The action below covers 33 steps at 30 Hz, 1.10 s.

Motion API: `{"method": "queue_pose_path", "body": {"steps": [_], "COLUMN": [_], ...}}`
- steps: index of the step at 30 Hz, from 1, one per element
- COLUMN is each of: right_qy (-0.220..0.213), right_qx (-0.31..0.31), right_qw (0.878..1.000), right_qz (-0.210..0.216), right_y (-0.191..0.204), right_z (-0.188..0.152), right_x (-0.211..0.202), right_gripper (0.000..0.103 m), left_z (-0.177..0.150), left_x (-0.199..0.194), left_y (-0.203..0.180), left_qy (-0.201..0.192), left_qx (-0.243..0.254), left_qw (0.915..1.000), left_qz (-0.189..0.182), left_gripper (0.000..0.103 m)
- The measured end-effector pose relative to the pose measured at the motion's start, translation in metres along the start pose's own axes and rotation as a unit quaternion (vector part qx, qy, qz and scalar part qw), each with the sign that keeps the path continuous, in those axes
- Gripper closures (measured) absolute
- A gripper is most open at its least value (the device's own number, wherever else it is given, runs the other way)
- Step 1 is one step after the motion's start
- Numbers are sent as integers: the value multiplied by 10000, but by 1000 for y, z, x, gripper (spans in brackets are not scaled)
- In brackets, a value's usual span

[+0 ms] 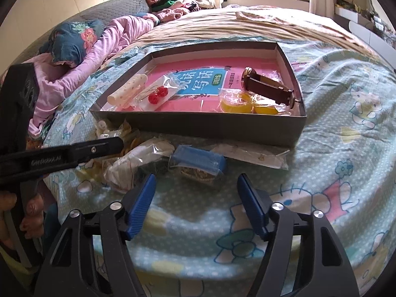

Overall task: Organize jewelry
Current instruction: 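Grasp the clear bag with metal spring with left tool while right grasps the blue case, then carry the spring bag into the box with left tool while right carries the blue case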

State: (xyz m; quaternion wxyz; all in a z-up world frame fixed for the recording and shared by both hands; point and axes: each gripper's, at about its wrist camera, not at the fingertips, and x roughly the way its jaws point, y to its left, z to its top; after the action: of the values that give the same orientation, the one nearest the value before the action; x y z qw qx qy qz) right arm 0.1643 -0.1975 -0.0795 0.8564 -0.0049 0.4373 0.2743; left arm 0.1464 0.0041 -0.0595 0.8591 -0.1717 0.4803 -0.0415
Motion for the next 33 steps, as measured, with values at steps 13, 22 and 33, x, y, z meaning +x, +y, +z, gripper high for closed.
{"method": "queue_pose_path", "body": {"steps": [13,22,33], "right_qy": [8,-149,-690], "right_qx": [398,295,172], "right_qw": [9992,9990,9972], "right_qz": [89,304,219], "right_y": [-3,-5,-10], "right_z": [13,10,23], "right_x": [19,-15,-63], "right_gripper": [53,53,53], "left_z": [-3,-8,4], "left_x": [-2,-31,-74], "left_y": [-1,-8,-5], "left_qy": [-73,-330,-958], "left_qx": [116,276,276], "left_qw": [9999,9988,9949], "left_qz": [-51,-227,-141], "left_gripper": [82,83,83]}}
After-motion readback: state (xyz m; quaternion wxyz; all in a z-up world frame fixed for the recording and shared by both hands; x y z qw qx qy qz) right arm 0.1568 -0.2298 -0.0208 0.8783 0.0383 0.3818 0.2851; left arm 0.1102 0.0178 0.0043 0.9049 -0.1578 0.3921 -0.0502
